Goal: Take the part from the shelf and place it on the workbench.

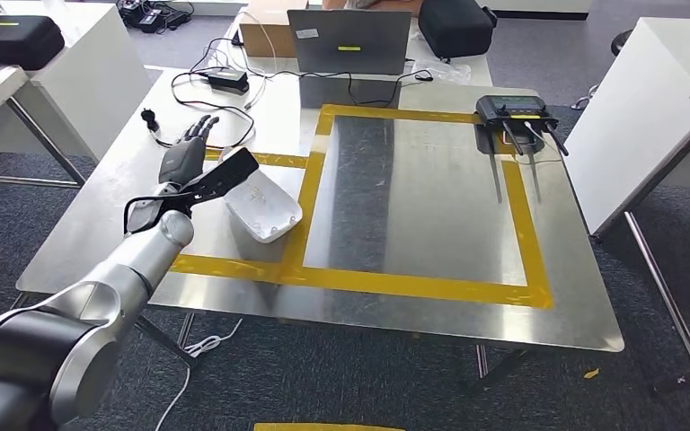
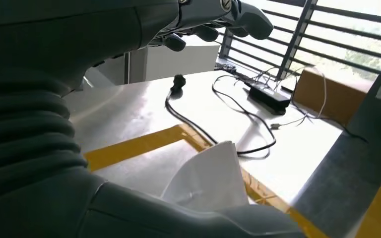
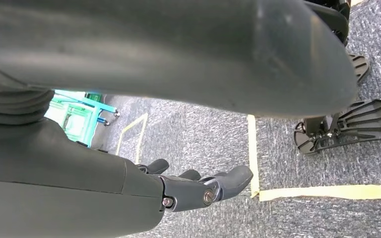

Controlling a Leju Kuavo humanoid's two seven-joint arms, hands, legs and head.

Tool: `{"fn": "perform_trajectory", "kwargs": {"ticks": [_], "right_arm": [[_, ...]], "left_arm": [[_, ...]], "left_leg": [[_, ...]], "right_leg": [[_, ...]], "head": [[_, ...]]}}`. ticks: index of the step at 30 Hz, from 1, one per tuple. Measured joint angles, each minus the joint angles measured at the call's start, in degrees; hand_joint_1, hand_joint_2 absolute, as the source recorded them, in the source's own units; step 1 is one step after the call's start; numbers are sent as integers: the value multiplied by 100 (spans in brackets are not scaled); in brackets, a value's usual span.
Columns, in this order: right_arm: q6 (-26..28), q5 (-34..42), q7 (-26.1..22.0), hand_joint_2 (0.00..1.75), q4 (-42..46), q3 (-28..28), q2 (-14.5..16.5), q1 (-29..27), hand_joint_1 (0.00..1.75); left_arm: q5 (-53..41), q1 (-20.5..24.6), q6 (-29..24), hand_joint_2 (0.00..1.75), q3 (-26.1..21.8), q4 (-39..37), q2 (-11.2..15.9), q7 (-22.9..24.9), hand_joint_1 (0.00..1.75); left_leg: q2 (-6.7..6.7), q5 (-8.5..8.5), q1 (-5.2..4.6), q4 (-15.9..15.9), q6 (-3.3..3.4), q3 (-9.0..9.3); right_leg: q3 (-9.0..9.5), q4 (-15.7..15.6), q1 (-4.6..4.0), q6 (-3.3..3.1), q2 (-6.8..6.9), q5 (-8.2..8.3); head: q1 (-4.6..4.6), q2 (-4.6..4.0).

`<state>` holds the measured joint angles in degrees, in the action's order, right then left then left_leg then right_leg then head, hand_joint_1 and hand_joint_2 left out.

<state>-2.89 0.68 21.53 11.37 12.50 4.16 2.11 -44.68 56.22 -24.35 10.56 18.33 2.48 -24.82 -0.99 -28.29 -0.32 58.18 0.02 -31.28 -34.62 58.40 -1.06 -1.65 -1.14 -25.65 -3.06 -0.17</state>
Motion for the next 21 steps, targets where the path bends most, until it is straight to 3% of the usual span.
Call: {"fn": "perform_trajectory", "kwargs": {"ticks": [6, 10, 21], "right_arm": [[-1, -92, 0, 0, 0, 0, 15, 17, 0], [0, -104, -1, 0, 0, 0, 27, 58, 0], [0, -41, -2, 0, 0, 0, 38, 98, 0]], "left_arm": [[314, 752, 351, 0, -181, 717, 408, -428, 0], [448, 971, 719, 0, -228, 1365, 631, -481, 0], [410, 1083, 853, 0, -111, 2124, 656, -343, 0]], "left_leg": [[8, 0, 0, -1, -1, 3], [0, 0, 0, -1, -1, 4], [-2, 0, -3, 0, 0, 4]], "right_leg": [[0, 2, 1, -1, -14, 1], [0, 2, 0, -2, -1, -2], [3, 2, 3, 0, 1, 0]], "head": [[0, 0], [0, 0], [0, 0]]}}
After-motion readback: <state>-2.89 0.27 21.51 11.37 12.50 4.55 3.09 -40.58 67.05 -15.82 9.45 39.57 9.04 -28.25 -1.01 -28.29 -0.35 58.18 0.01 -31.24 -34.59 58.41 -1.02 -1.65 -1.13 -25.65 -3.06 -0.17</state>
